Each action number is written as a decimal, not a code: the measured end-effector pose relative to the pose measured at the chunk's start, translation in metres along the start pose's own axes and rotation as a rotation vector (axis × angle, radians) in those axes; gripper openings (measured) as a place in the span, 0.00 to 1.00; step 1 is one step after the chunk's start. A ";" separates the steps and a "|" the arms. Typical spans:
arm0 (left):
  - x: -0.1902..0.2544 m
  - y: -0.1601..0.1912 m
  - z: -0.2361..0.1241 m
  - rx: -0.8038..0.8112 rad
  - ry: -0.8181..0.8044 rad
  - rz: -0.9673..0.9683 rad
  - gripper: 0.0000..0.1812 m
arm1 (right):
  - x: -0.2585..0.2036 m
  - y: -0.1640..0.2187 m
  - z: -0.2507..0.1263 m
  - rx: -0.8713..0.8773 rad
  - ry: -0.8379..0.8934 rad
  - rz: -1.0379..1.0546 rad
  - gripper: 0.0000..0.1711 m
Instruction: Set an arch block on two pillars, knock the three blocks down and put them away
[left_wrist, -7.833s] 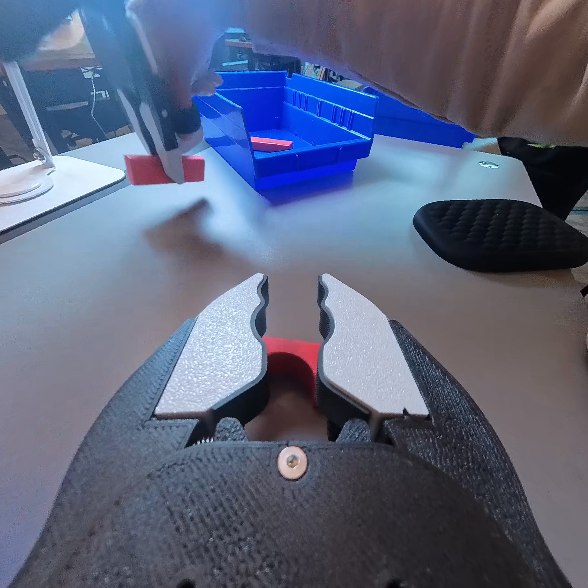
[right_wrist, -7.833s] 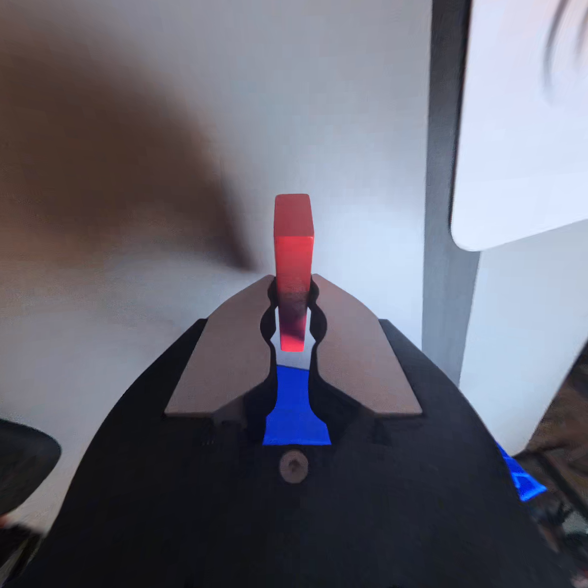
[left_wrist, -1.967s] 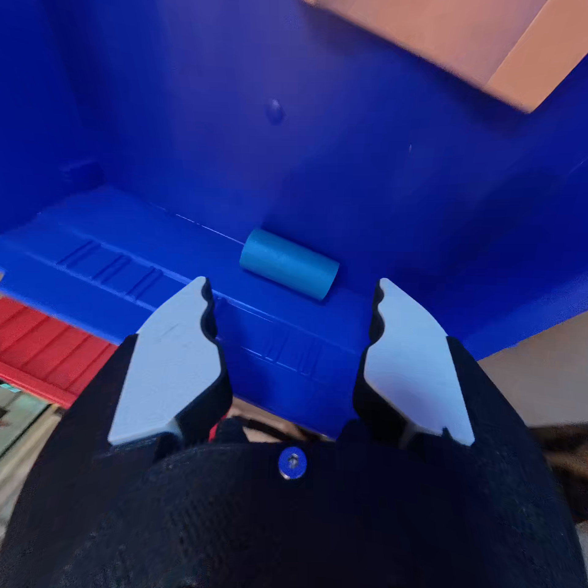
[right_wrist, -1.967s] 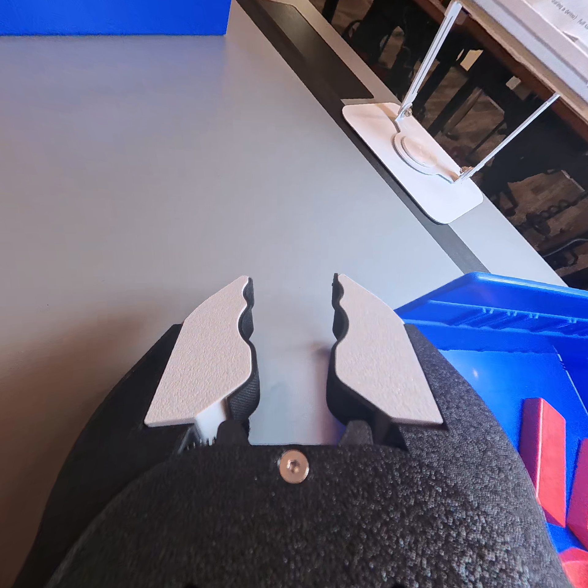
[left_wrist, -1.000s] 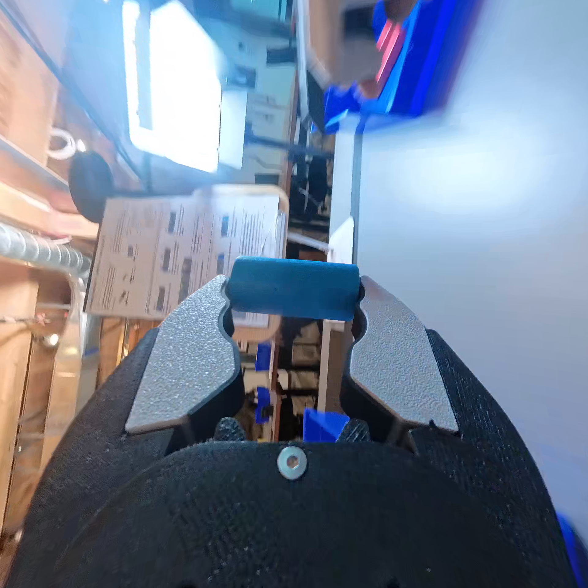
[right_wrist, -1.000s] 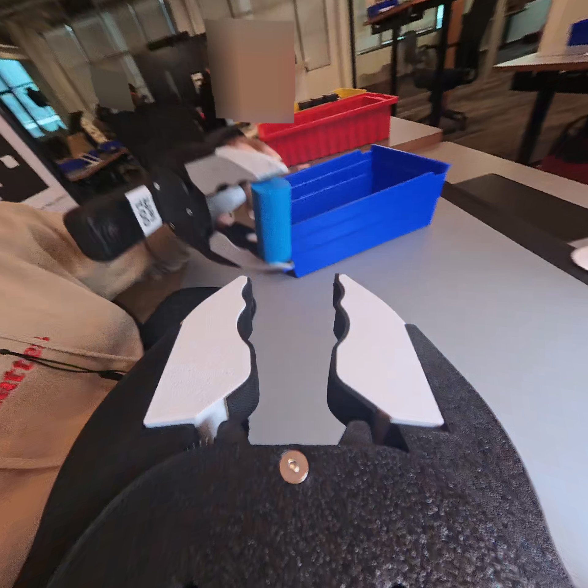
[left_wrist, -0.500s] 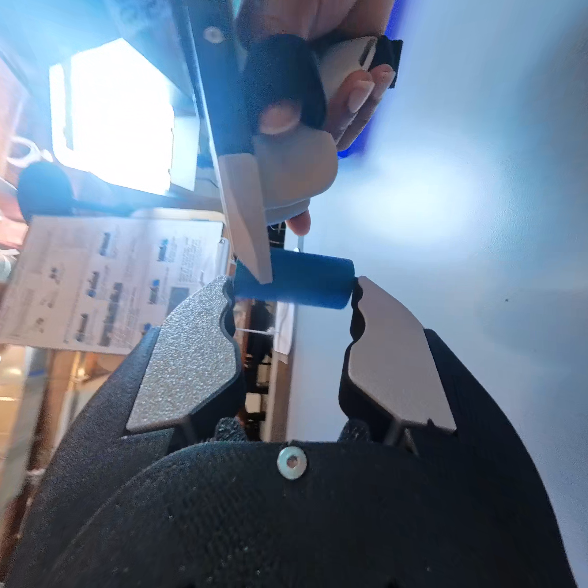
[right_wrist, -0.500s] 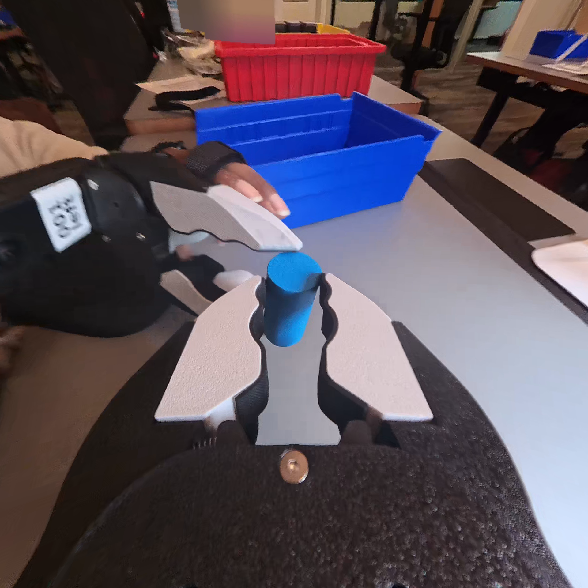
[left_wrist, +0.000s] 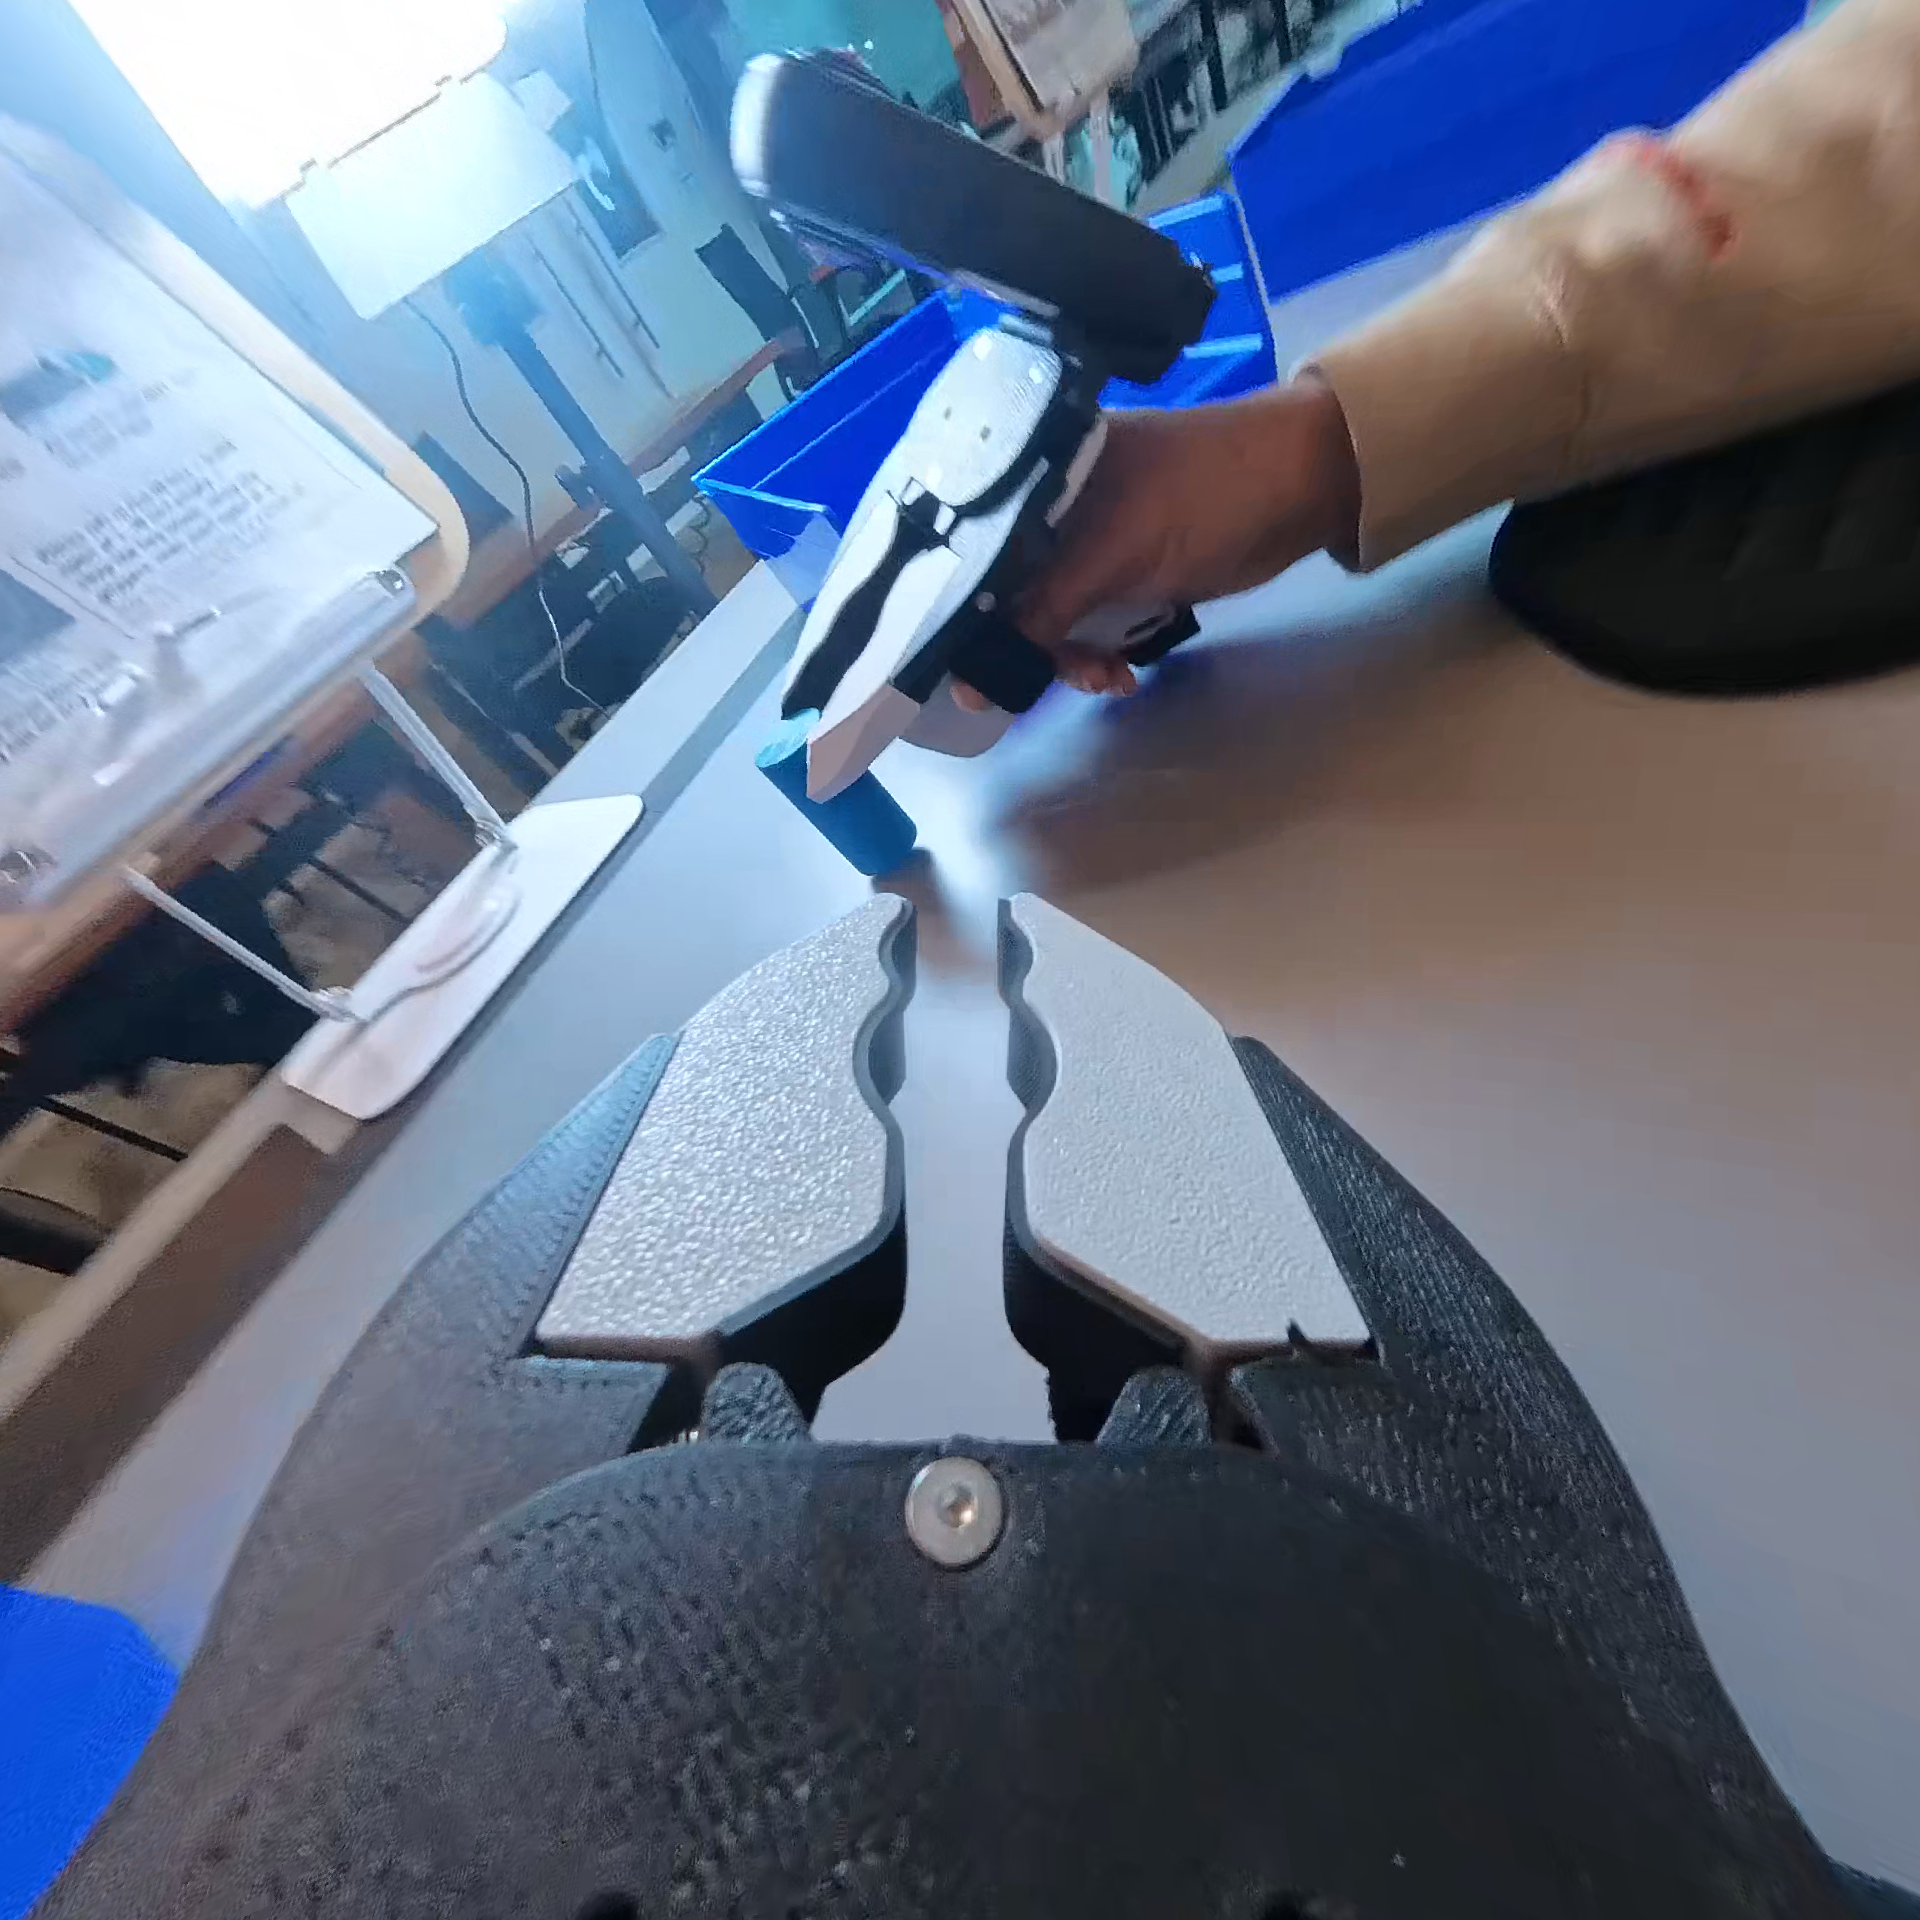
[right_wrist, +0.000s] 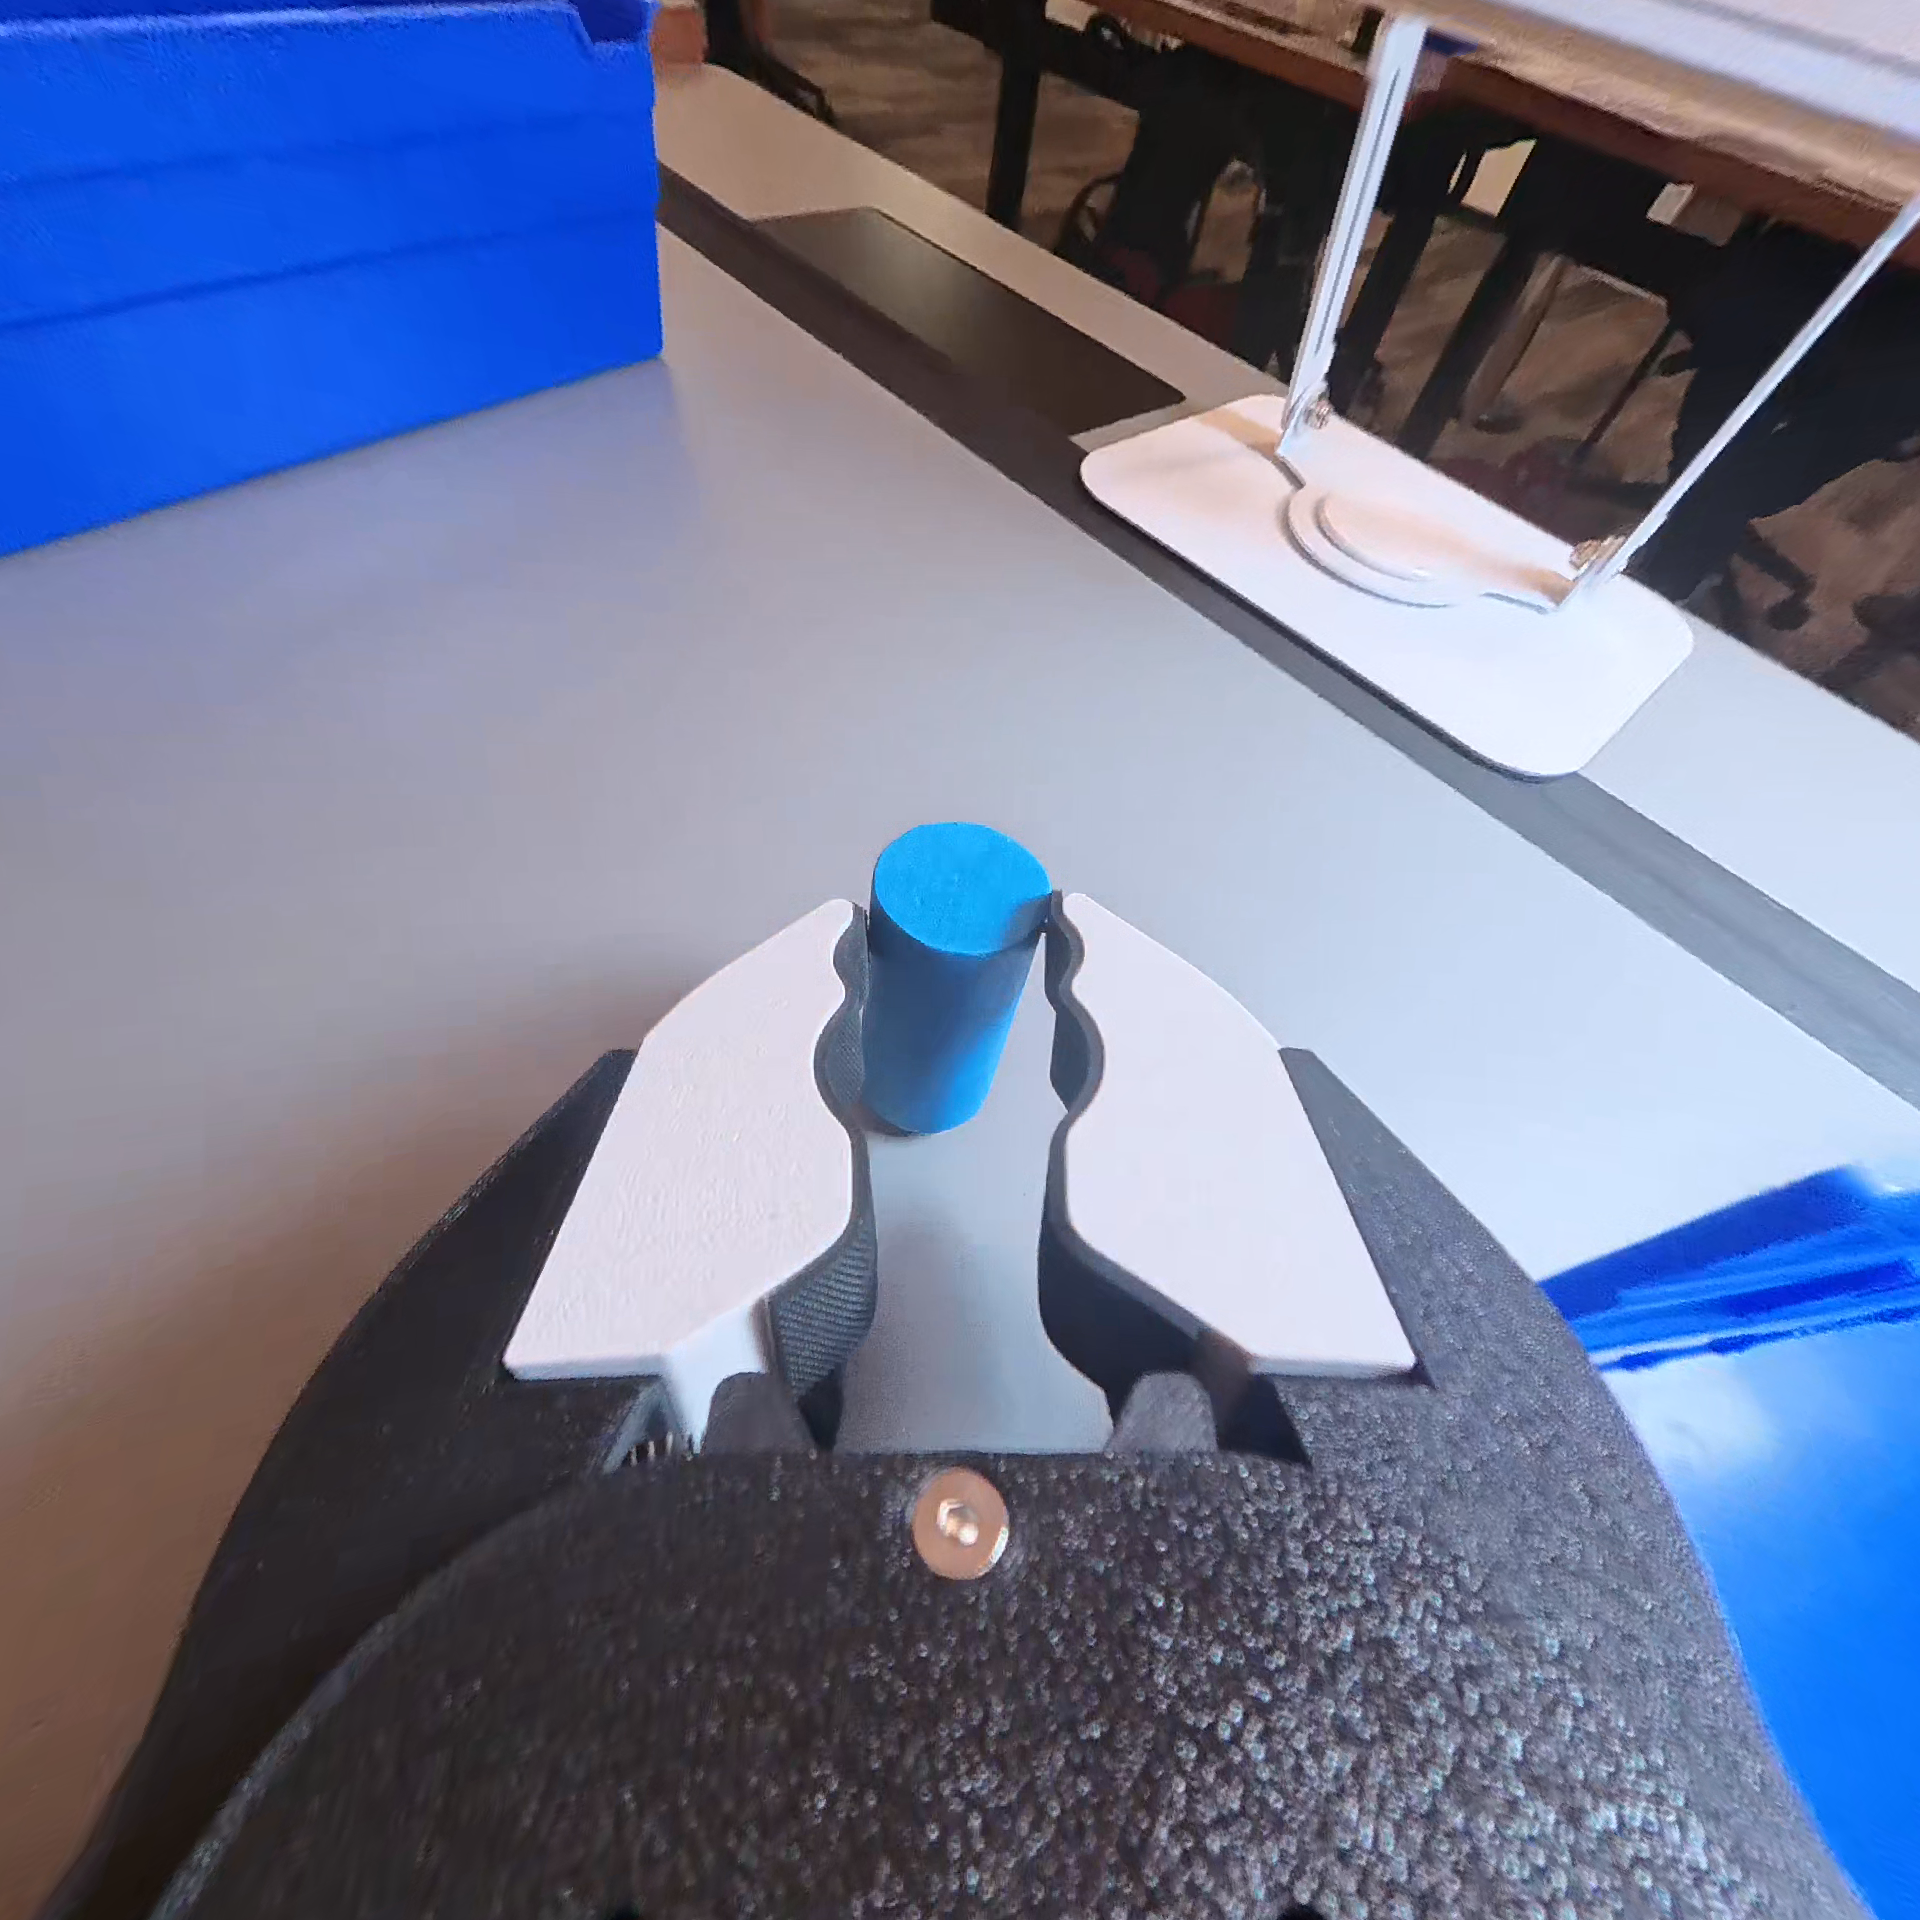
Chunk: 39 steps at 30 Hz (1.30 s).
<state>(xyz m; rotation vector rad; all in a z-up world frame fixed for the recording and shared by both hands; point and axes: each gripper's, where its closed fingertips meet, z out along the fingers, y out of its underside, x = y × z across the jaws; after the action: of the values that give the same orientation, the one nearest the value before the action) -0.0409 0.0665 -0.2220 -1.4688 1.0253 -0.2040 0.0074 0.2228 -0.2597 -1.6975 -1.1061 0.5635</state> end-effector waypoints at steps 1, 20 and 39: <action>-0.003 -0.001 -0.002 0.016 0.002 -0.055 0.07 | -0.001 0.003 0.001 -0.011 -0.006 -0.001 0.19; -0.023 -0.029 -0.023 0.210 0.038 -0.231 0.13 | -0.005 -0.002 -0.012 -0.001 -0.050 -0.028 0.32; -0.268 0.146 -0.126 -0.505 -0.414 -0.570 0.23 | -0.005 -0.018 -0.081 0.143 -0.060 0.037 0.30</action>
<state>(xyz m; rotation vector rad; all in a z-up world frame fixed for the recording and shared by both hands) -0.3493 0.1836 -0.2040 -2.1368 0.3078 -0.0354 0.0606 0.1814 -0.2120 -1.5883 -1.0534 0.7047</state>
